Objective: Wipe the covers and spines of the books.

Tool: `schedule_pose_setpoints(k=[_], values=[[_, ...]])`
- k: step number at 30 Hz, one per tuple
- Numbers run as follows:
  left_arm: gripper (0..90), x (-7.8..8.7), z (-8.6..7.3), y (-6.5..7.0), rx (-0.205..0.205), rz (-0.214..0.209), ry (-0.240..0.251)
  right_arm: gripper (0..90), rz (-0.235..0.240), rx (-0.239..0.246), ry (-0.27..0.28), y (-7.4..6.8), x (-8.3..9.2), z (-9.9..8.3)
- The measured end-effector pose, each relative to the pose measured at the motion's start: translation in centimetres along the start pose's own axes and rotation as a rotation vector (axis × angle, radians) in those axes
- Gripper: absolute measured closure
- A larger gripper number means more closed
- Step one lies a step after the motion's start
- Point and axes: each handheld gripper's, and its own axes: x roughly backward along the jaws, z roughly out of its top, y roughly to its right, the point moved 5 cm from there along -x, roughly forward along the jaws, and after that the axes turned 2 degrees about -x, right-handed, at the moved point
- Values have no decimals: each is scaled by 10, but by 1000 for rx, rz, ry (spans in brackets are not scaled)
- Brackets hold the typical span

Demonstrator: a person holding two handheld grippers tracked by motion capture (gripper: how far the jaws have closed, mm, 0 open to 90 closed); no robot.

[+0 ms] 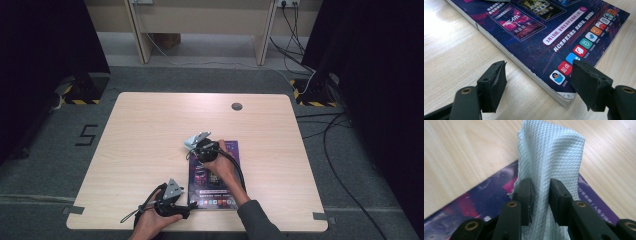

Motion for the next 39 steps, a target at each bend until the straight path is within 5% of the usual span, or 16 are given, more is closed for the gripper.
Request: schedule_pose_setpoints(k=[12,17,28,35,39], values=[[279,1,0,0,-3,7,-3,721,92,42,35,-14,9,-10],[279,1,-1,0,-2,8,-1,717,105,16,54,-9,15,-21],[278,1,-1,0,6,2,-1,708,67,-65,74,20,34,-56],[278,0,-1,0,14,-3,2,694,-9,-86,36,40,44,-71],[276,0,-1,0,14,-1,2,691,-40,-138,34,55,51,-85]])
